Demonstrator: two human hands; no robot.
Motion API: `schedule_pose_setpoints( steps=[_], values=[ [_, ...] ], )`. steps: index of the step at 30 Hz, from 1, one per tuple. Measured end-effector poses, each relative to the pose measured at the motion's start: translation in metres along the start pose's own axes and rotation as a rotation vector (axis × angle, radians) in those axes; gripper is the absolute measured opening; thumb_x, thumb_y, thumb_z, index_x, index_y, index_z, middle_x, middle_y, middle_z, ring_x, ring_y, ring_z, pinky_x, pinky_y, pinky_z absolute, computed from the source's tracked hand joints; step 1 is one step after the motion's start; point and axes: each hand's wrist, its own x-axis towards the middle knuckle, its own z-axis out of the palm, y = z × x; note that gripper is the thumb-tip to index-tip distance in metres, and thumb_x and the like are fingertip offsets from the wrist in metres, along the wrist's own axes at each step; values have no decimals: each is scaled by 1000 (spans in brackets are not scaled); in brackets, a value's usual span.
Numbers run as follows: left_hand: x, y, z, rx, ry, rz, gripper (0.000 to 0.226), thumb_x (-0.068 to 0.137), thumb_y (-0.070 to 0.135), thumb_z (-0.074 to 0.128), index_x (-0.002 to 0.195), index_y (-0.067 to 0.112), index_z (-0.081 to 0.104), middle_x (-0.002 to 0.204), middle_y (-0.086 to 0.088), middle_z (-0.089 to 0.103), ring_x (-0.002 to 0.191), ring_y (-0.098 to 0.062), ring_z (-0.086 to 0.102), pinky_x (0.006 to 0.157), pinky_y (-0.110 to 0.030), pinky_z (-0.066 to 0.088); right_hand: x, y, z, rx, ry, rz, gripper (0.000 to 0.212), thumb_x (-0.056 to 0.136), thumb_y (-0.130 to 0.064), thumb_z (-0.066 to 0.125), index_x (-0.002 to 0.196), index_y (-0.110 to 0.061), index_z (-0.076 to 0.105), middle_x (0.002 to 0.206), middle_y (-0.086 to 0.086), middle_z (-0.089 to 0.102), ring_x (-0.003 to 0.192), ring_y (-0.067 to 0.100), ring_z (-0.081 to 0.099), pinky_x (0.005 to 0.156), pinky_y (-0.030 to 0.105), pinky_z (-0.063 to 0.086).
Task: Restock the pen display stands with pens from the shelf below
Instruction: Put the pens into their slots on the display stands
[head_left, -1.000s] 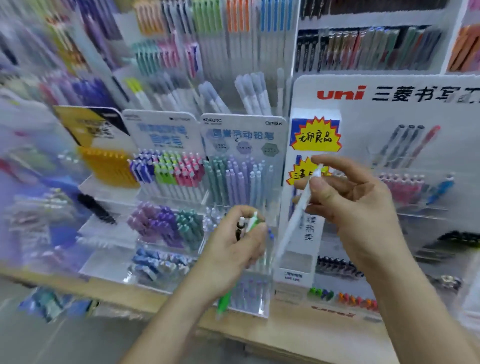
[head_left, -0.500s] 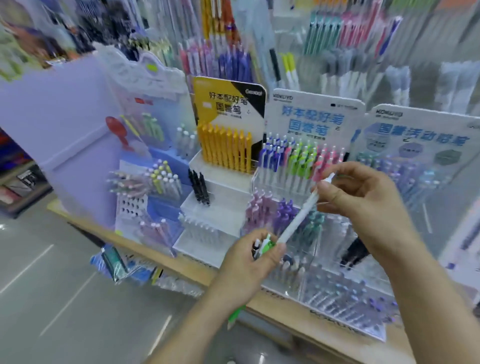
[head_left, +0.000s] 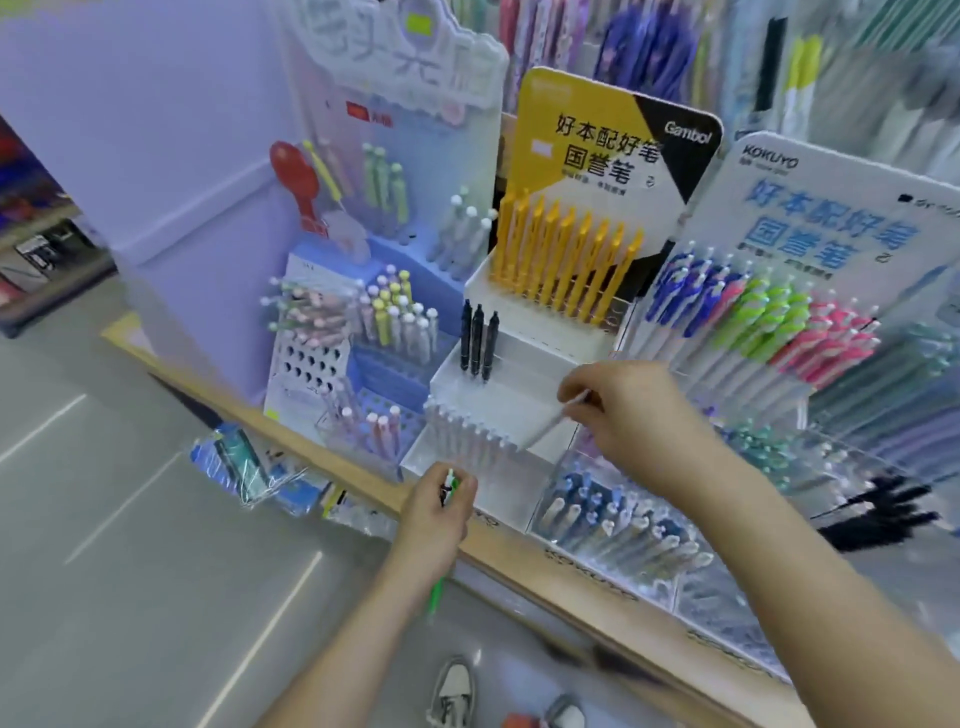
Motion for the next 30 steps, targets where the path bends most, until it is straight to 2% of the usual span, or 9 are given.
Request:
schedule_pose_setpoints(
  steps=[2, 7, 14, 19, 21, 23, 26, 28, 30],
  values=[
    [9, -5, -5, 84, 27, 20, 17, 94, 17, 58, 77, 16, 56, 56, 7, 45, 45, -7, 37, 46, -23, 30, 5, 3, 26, -64, -90, -12, 15, 92, -9, 62, 106, -10, 70, 105, 7, 68, 97, 27, 63, 86, 38, 49],
    [19, -4, -7, 148, 43, 55, 18, 90, 25, 62, 73, 22, 60, 49, 15, 46, 48, -6, 39, 49, -22, 31, 8, 17, 63, -106, -121, -25, 23, 83, 7, 64, 101, -6, 70, 104, 11, 61, 87, 31, 63, 76, 42, 52],
    [20, -6, -5, 184, 62, 72, 15, 91, 27, 62, 77, 21, 63, 52, 13, 46, 50, -9, 39, 47, -18, 31, 19, 23, 74, -93, -116, -56, 24, 82, 8, 65, 101, -4, 72, 103, 12, 65, 85, 31, 65, 74, 41, 54],
    [18, -4, -7, 183, 50, 76, 15, 91, 26, 62, 77, 20, 62, 48, 16, 45, 48, -6, 38, 47, -17, 31, 13, 20, 87, -123, -183, -95, 26, 86, 6, 59, 105, -5, 72, 108, 12, 65, 91, 34, 65, 78, 42, 53],
    [17, -2, -8, 188, 40, 74, 15, 91, 26, 62, 78, 21, 62, 48, 16, 46, 49, -8, 38, 48, -17, 32, 11, 19, 93, -80, -154, -62, 25, 88, 3, 58, 106, -7, 71, 107, 11, 67, 94, 32, 65, 80, 41, 52],
    [16, 1, -7, 202, 39, 84, 14, 90, 26, 63, 78, 22, 63, 53, 17, 52, 53, -6, 43, 50, -15, 35, 12, 17, 98, -27, -94, 9, 22, 90, -4, 59, 108, -7, 71, 106, 11, 69, 97, 31, 64, 82, 40, 51],
    [22, 11, -6, 242, 48, 107, 7, 89, 27, 65, 82, 25, 67, 77, 11, 67, 68, -5, 55, 57, -10, 39, 10, 12, 105, 34, -11, 65, 17, 92, -6, 60, 103, -5, 73, 102, 12, 70, 92, 33, 65, 78, 40, 52],
    [30, 22, -3, 290, 36, 160, 2, 88, 27, 67, 86, 28, 68, 86, 14, 68, 79, 0, 59, 64, -6, 40, 7, 10, 109, 80, 43, 72, 17, 86, 0, 64, 97, -5, 76, 97, 12, 69, 84, 35, 66, 71, 40, 54],
    [39, 35, 1, 356, 7, 231, 5, 87, 27, 68, 89, 32, 68, 87, 18, 67, 83, 2, 60, 70, -10, 45, 5, 7, 109, 65, 66, 99, 23, 87, -2, 63, 106, -9, 74, 97, 11, 70, 90, 34, 64, 72, 40, 53]
  ],
)
